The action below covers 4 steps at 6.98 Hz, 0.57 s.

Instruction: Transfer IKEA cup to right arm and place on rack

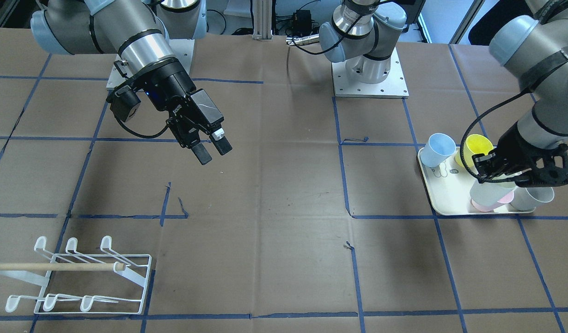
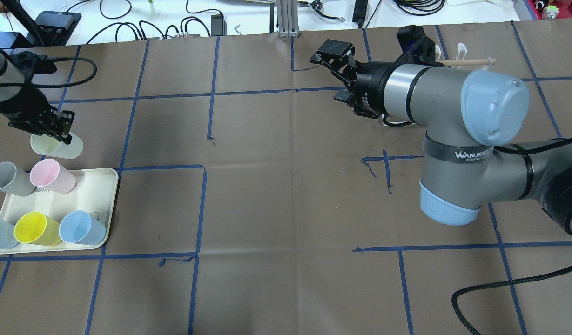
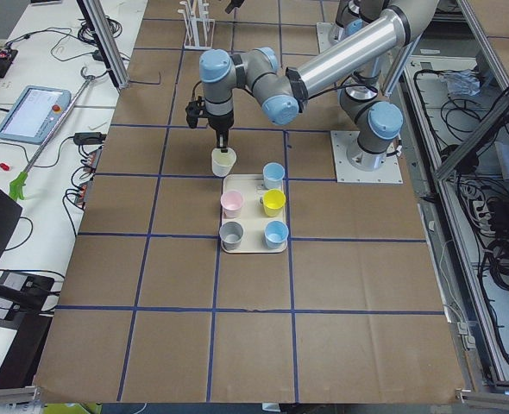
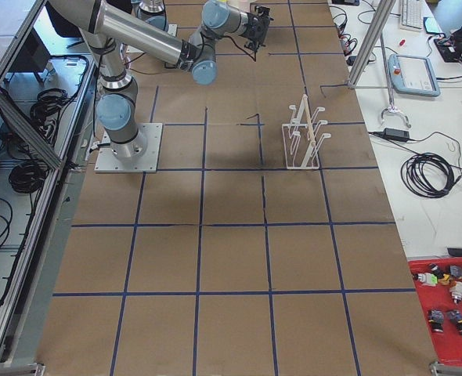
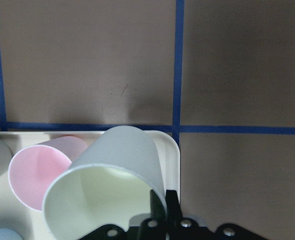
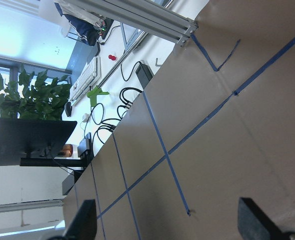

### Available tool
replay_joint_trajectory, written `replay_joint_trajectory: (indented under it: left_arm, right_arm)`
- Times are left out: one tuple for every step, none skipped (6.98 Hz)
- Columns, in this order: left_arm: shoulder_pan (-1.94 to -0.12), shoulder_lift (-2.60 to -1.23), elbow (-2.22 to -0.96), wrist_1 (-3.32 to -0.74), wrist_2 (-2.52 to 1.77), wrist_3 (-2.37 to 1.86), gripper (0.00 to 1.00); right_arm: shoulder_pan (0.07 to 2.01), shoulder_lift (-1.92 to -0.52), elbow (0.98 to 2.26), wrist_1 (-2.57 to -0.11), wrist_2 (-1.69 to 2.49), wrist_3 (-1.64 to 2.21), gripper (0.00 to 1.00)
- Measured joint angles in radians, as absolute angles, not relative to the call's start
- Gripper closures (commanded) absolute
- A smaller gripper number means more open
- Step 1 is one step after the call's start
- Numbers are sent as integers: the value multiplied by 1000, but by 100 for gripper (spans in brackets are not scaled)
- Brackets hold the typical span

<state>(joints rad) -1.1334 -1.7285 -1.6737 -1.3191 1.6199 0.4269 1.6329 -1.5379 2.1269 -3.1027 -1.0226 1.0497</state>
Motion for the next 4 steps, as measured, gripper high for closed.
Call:
replay_joint_trajectory:
  left_arm:
    - [-1143, -1732, -1588, -1421, 1617, 423, 100]
    - [-1155, -1738, -1530, -1480, 1615, 421, 100]
    - [-1168, -1743, -1500, -1504, 1612, 423, 100]
    - [-1185, -1745, -1486, -1506, 1574, 428, 100]
  right_arm:
    - [1633, -1514, 2155, -3220, -996, 1123, 0]
    - [1632, -1484, 2166, -3323, -981, 1186, 0]
    - [1632, -1452, 2170, -3423, -975, 1250, 0]
    - [1632, -1424, 2172, -3502, -973, 1304, 0]
